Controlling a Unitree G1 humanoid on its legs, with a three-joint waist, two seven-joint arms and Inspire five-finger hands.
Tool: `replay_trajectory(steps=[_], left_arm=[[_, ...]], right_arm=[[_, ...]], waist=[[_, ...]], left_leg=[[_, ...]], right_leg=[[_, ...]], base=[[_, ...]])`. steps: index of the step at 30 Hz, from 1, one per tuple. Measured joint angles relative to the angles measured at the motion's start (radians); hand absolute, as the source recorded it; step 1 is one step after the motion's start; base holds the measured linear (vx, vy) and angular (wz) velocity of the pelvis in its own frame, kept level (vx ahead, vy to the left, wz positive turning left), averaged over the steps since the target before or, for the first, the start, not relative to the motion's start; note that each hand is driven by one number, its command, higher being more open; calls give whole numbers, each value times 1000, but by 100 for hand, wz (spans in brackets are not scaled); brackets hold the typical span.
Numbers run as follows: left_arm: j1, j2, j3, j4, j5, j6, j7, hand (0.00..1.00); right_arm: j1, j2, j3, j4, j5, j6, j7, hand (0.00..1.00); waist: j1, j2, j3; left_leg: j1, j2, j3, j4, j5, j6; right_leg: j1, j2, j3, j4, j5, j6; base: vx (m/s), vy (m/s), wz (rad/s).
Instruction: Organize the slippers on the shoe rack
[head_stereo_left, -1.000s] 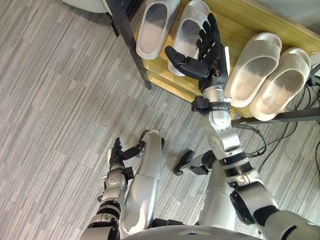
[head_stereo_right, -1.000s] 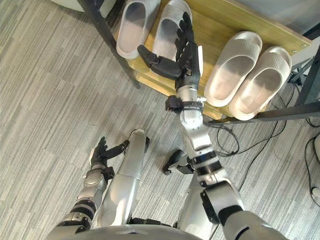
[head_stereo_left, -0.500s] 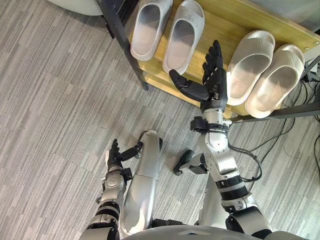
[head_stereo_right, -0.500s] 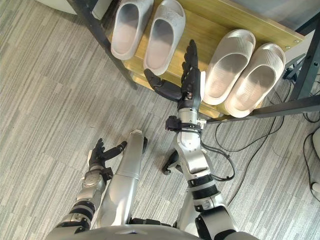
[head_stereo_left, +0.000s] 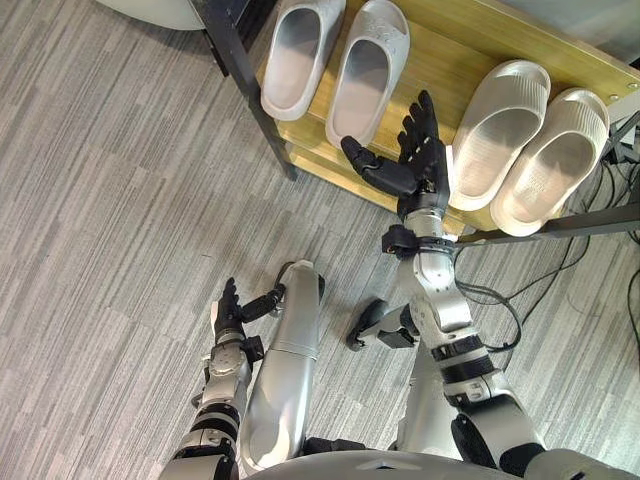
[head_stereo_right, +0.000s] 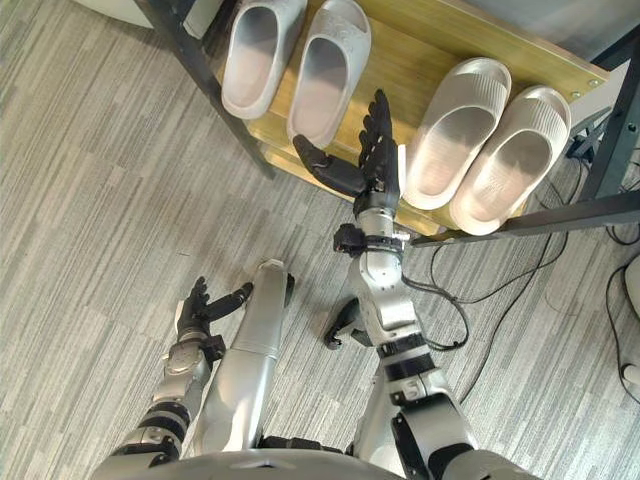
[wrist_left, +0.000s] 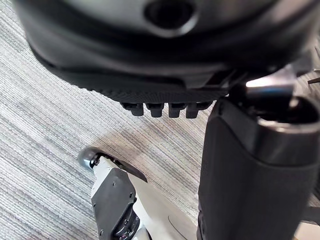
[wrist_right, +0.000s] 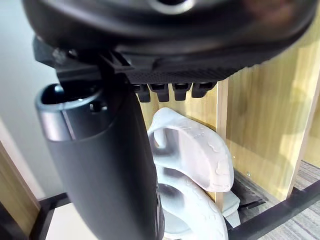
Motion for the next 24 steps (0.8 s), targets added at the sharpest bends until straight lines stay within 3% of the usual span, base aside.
replay_trajectory(steps=[10,24], left_arm=[[0,1,-5,1,-1,-13,-9,100],[-1,7,-14,16,-4,-20,-11,100]], right_arm=[[-149,-54,23,115,39,1,15,100],[-229,-98,31,201,79,-3,9,100]], waist=[[11,-1,9],[12,-1,9]], left_leg=[[-12,-21,-8,-2,4,1],[-20,-31,-25,-33,39,-4]], right_leg=[[0,-16,-13,-1,-2,4],[1,-32,-39,-2,-2,3]], base=[[3,4,6],[9,14,6]])
